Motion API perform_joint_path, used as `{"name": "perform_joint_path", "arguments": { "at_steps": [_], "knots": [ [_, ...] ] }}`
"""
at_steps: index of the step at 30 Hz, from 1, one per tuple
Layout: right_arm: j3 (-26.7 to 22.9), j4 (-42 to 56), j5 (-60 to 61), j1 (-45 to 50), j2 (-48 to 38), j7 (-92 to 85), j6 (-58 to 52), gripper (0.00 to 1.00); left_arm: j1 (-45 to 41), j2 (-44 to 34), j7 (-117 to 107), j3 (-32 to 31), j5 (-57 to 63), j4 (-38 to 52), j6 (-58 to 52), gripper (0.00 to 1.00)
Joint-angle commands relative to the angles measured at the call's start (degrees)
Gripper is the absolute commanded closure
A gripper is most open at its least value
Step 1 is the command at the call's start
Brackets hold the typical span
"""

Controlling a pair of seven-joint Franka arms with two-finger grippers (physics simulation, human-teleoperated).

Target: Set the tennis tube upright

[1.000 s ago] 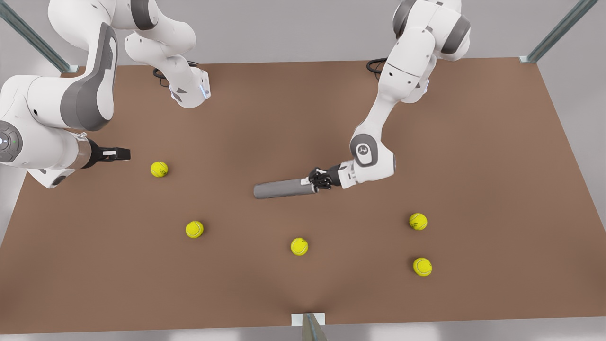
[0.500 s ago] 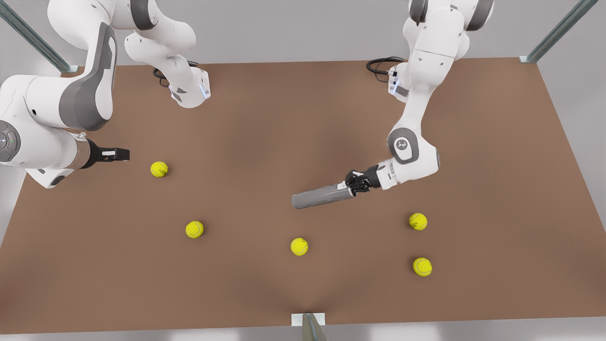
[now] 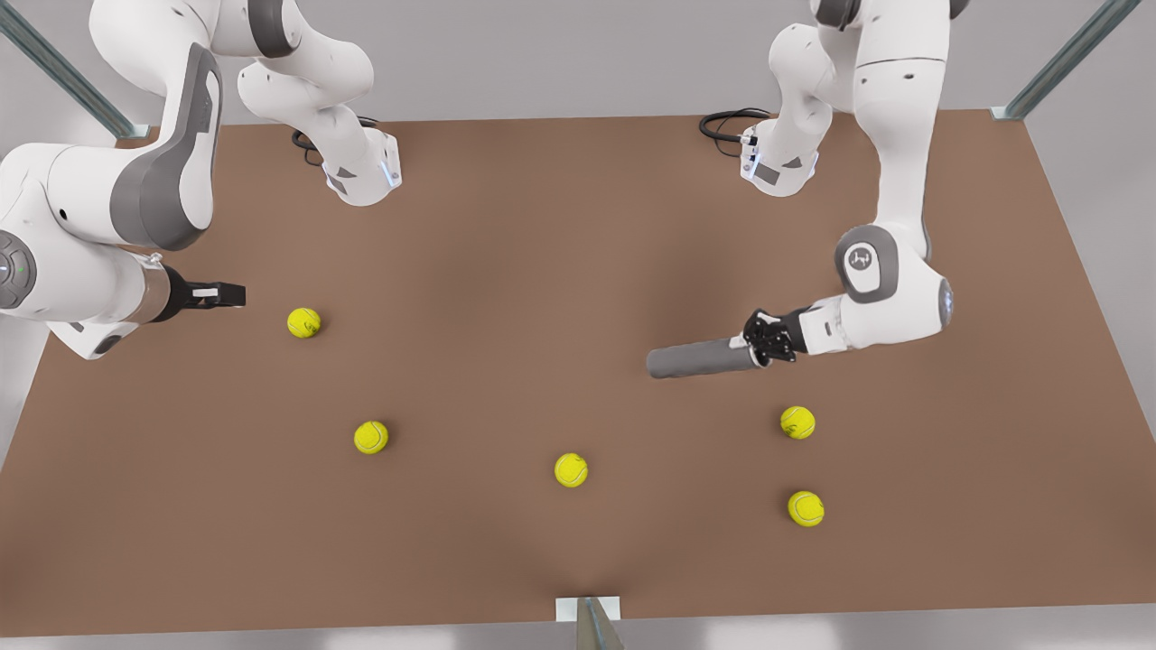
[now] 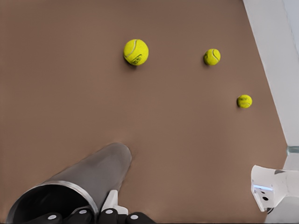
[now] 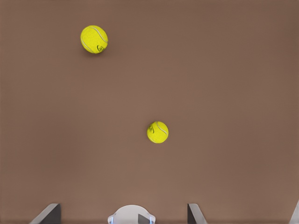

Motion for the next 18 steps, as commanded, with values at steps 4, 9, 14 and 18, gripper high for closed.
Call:
{"name": "perform_joint_path", "arguments": {
  "at_steps": [4,9,14,18],
  "knots": [
    [-0.05,0.02,0.02,0.01,-0.09,-0.25,0.00,0.00,-0.07,-1.20,-13.94,0.34,13.61,3.67,-3.56,0.79],
    [-0.05,0.02,0.02,0.01,0.00,-0.25,0.09,0.00,-1.13,-1.38,-19.03,-0.02,24.77,8.51,-2.95,0.79],
    [-0.05,0.11,0.11,0.01,0.27,-0.25,0.09,0.00,-3.24,-1.29,-20.88,-0.10,32.33,11.94,-2.60,0.79],
    [-0.14,0.20,0.20,0.01,0.27,-0.42,0.09,0.00,-5.61,-1.12,-21.85,-0.10,35.67,12.03,0.92,0.79]
  ]
}}
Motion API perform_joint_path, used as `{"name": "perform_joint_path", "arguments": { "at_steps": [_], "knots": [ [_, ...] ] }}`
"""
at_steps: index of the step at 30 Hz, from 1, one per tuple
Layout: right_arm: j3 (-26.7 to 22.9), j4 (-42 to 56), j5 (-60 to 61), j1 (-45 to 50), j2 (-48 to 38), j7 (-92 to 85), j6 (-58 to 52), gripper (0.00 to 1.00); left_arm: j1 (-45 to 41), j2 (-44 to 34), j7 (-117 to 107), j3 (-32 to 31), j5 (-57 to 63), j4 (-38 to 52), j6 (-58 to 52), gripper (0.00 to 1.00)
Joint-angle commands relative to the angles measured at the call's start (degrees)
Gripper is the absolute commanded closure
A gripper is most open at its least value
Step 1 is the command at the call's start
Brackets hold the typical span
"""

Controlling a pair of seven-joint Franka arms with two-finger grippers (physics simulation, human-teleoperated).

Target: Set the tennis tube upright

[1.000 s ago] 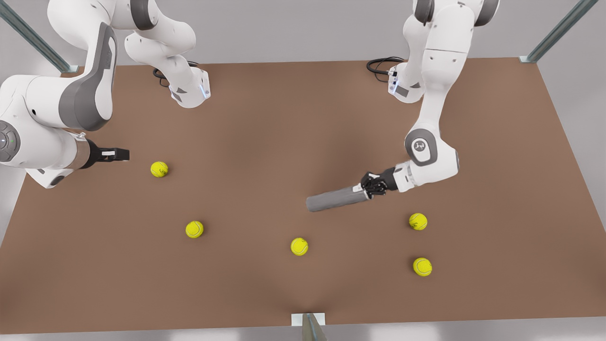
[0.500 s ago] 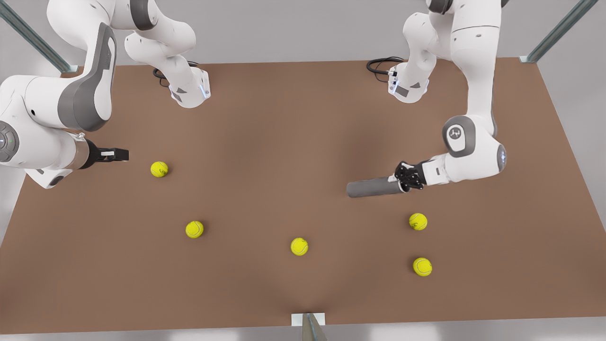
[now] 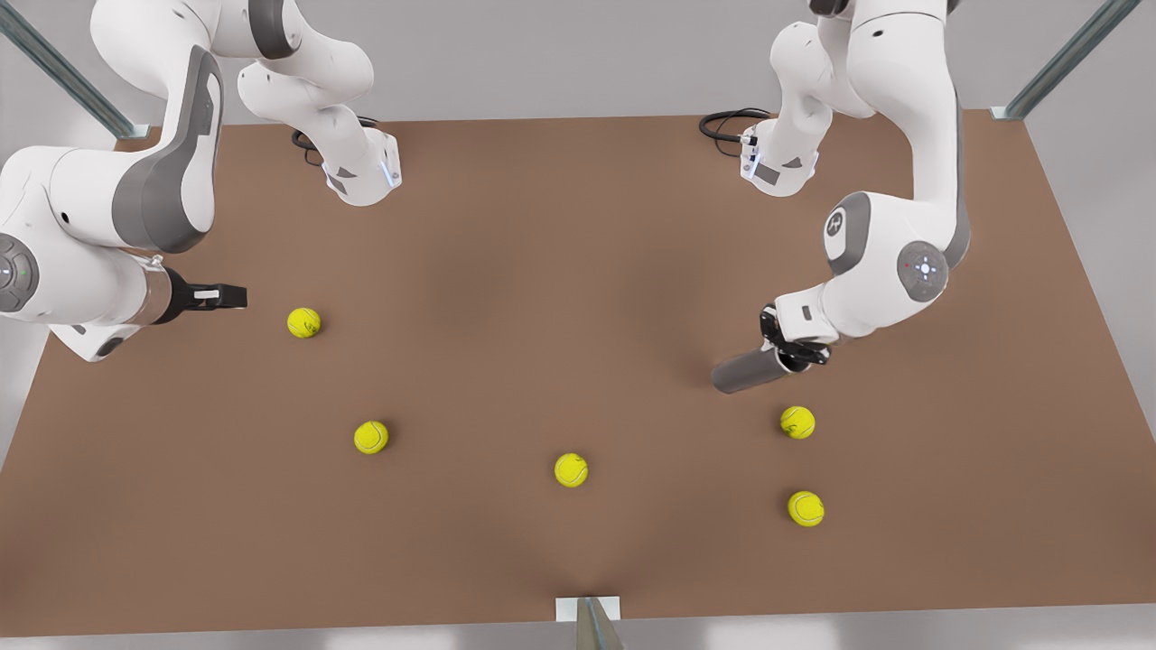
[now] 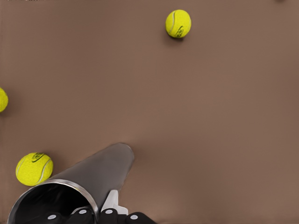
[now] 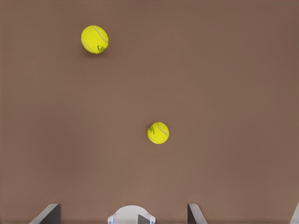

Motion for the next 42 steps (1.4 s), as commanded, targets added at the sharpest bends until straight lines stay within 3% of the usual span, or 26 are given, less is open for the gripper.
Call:
{"name": "perform_joint_path", "arguments": {
  "at_steps": [1,12,23,25,33,34,35,36,42],
  "knots": [
    [-0.08,0.02,0.02,0.00,-0.07,-0.22,0.57,0.00,-0.58,0.21,-10.28,0.04,4.35,0.33,2.96,0.79],
    [-0.16,-0.07,0.11,0.09,0.02,-0.22,0.66,0.00,-3.22,2.32,-11.86,-0.22,6.72,-0.55,10.78,0.79],
    [-0.16,0.02,0.02,0.09,0.02,-0.22,1.01,0.00,-5.15,5.48,-14.41,-0.13,6.81,-0.46,11.66,0.79],
    [-0.16,-0.07,0.11,0.09,0.02,-0.22,0.92,0.00,-5.15,5.48,-14.41,-0.22,6.81,-0.46,11.66,0.53],
    [-0.16,-0.07,0.11,0.09,0.02,-0.22,1.01,0.00,-5.15,5.13,-14.50,-0.22,6.81,-0.37,11.05,0.52],
    [-0.08,-0.07,0.11,0.09,0.02,-0.22,1.01,0.00,-5.15,4.78,-14.58,-0.22,6.81,-0.28,10.87,0.39],
    [-0.16,-0.07,0.11,0.09,0.02,-0.31,1.01,0.00,-5.15,4.61,-14.58,-0.13,6.72,0.33,9.47,0.10],
    [-0.16,-0.07,0.11,0.09,0.02,-0.31,1.01,0.00,-5.15,4.17,-14.50,-0.13,6.81,0.95,9.20,0.00],
    [-0.16,-0.07,0.11,0.09,0.02,-0.31,1.01,0.00,-4.89,4.34,-23.10,5.14,6.72,14.57,-7.67,0.00]
  ]
}}
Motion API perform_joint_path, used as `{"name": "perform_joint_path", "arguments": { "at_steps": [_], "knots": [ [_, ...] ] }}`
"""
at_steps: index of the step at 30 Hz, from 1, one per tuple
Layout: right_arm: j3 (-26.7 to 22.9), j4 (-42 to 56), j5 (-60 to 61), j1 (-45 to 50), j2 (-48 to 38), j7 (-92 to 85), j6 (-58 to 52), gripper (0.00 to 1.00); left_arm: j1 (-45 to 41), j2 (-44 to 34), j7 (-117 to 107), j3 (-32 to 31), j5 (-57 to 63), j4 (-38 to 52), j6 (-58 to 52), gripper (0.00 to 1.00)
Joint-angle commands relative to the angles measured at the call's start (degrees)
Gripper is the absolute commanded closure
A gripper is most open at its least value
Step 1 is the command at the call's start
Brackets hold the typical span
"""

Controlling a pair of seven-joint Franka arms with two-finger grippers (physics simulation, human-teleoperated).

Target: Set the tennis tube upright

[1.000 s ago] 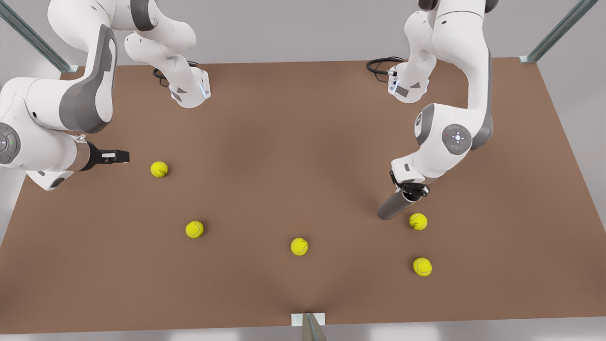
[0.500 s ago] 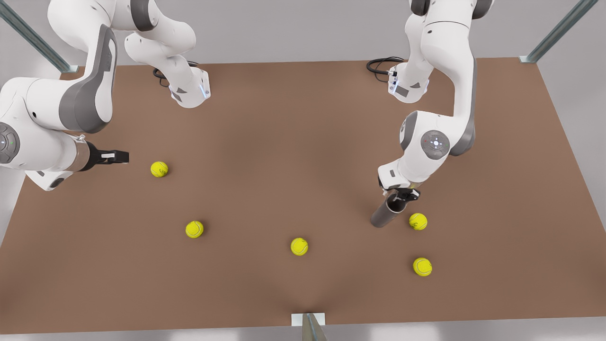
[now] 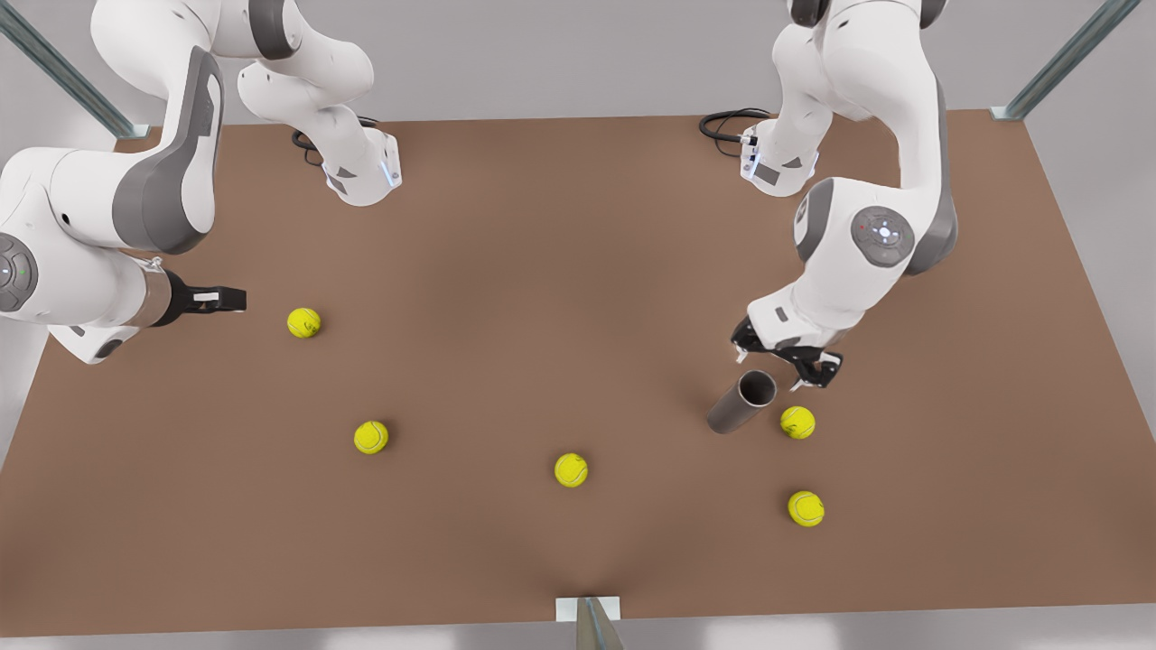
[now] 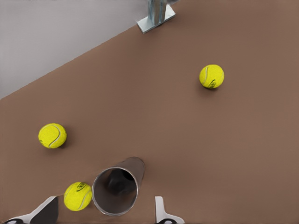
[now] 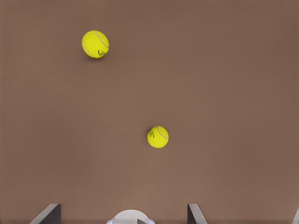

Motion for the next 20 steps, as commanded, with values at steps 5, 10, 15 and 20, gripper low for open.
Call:
{"name": "perform_joint_path", "arguments": {
  "at_steps": [5,10,15,20],
  "knots": [
    [-0.05,0.06,0.02,0.00,-0.07,-0.05,-0.02,0.00,0.58,-0.54,-16.56,8.66,0.88,15.12,-26.28,0.00],
    [-0.05,0.06,0.02,0.00,-0.07,-0.05,-0.02,0.00,40.12,-7.66,-23.77,-39.23,17.67,17.76,-30.16,0.00],
    [-0.05,0.24,-0.06,0.00,-0.16,0.04,0.07,0.00,43.99,-9.51,-23.95,-43.72,18.82,14.07,-27.08,0.00],
    [-0.05,0.32,-0.06,-0.26,1.07,0.04,1.30,0.00,43.99,-9.24,-24.56,-44.07,18.82,13.36,-25.94,0.00]
  ]
}}
